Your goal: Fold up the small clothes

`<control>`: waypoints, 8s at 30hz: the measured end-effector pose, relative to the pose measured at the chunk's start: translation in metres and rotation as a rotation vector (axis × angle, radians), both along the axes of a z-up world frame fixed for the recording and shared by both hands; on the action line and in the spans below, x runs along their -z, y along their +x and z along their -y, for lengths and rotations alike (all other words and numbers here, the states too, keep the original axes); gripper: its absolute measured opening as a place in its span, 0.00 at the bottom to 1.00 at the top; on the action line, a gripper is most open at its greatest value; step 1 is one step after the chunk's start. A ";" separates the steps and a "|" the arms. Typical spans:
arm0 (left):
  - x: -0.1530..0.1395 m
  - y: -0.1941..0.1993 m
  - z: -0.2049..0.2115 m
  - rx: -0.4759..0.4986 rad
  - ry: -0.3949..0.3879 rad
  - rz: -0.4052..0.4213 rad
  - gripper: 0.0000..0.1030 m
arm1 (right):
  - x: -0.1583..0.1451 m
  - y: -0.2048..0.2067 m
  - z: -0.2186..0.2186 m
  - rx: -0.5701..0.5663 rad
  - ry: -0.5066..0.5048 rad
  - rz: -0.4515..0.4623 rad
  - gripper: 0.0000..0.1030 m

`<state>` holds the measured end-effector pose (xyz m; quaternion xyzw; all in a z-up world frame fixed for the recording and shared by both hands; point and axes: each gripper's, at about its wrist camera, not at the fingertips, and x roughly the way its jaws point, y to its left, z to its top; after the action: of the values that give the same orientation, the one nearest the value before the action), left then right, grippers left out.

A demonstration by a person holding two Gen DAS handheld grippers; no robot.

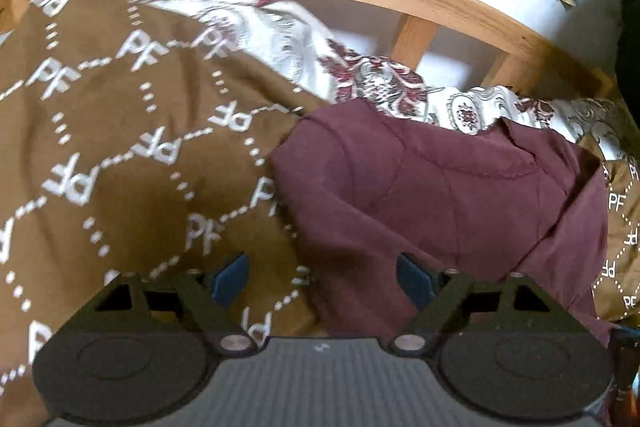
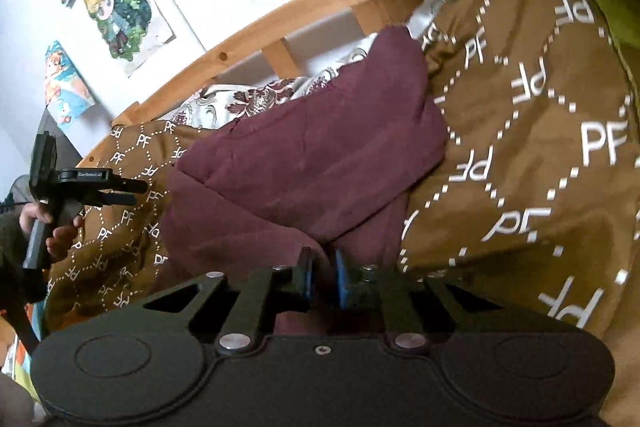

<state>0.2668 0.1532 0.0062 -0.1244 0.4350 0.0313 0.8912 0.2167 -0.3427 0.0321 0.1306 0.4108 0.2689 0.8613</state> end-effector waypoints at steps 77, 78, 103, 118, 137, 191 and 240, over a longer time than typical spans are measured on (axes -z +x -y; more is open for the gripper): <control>0.056 -0.033 -0.019 -0.272 -0.036 0.018 0.31 | 0.034 -0.013 -0.051 0.004 -0.149 0.064 0.40; 0.054 -0.035 -0.019 -0.277 -0.031 0.020 0.49 | 0.033 -0.015 -0.053 0.004 -0.165 0.070 0.41; 0.018 -0.198 0.083 0.305 0.060 0.197 0.99 | -0.032 -0.132 -0.075 -0.342 -0.556 0.139 0.99; 0.031 -0.222 0.098 0.467 0.003 0.147 0.99 | 0.012 -0.168 -0.101 -0.296 -0.728 0.072 0.97; 0.064 -0.219 0.154 0.699 0.113 -0.013 0.99 | 0.009 -0.110 -0.063 -0.002 -0.178 -0.034 0.10; -0.082 -0.265 0.094 0.518 0.280 0.222 0.03 | -0.134 -0.221 -0.100 -0.304 -0.475 0.261 0.04; 0.003 0.057 -0.002 0.120 0.095 0.092 0.99 | -0.001 0.099 -0.100 0.086 -0.233 0.332 0.98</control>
<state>0.3237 0.1555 0.0030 -0.0570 0.3983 -0.0074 0.9154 0.3156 -0.2423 0.0332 0.0015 0.2856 0.2002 0.9372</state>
